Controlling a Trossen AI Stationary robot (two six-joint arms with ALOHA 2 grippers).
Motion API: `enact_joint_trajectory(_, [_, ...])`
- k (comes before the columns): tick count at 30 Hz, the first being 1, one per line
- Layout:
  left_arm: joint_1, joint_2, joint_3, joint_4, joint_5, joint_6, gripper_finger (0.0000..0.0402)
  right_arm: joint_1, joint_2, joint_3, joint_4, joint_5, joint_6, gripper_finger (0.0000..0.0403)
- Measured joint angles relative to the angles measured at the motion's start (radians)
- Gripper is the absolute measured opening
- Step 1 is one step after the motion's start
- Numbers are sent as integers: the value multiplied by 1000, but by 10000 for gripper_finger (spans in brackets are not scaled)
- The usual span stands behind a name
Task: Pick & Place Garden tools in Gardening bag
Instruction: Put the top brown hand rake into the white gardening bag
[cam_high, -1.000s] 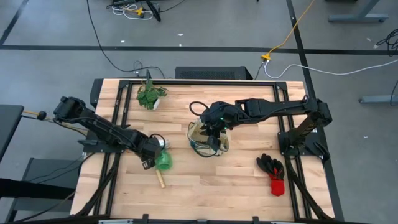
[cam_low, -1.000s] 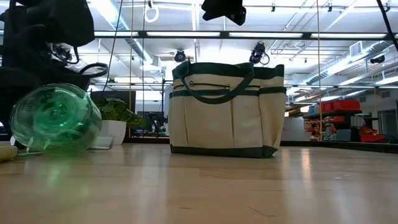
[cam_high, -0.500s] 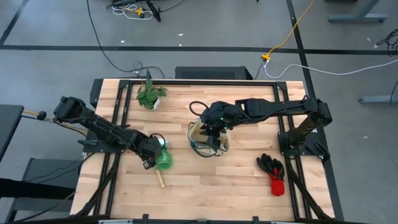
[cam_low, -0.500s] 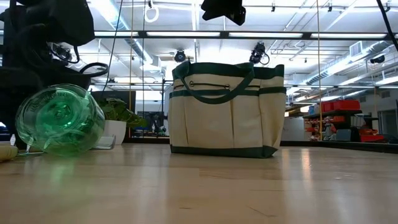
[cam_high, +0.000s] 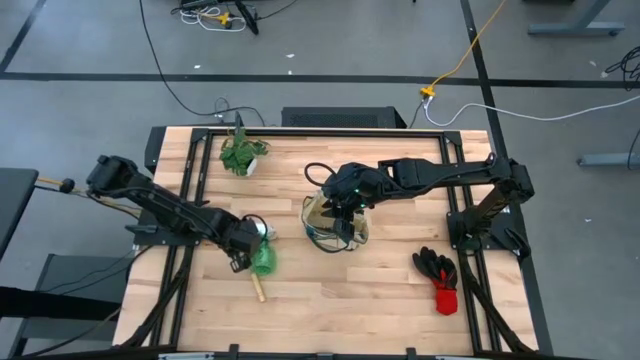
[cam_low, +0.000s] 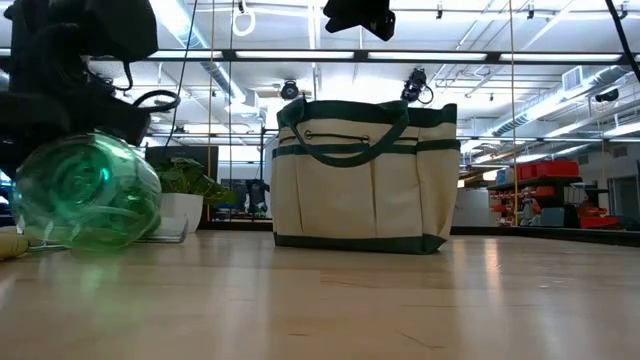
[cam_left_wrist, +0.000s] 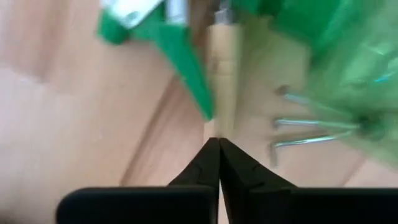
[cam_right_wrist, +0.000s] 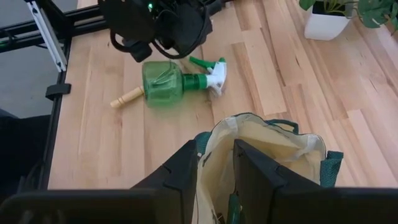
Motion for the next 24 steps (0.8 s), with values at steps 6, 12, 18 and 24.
enact_joint_trajectory(6, [-18,-1,37,-45,-20,2,7,0,0,0,0,0,0,102])
enact_joint_trajectory(12, [-18,-1,37,-14,-26,10,28,0,0,0,3,0,0,102])
enact_joint_trajectory(18, [-18,-2,37,-13,-29,36,56,0,0,0,7,0,0,102])
enact_joint_trajectory(24, [-18,-2,37,-12,-33,38,106,0,0,0,7,0,0,102])
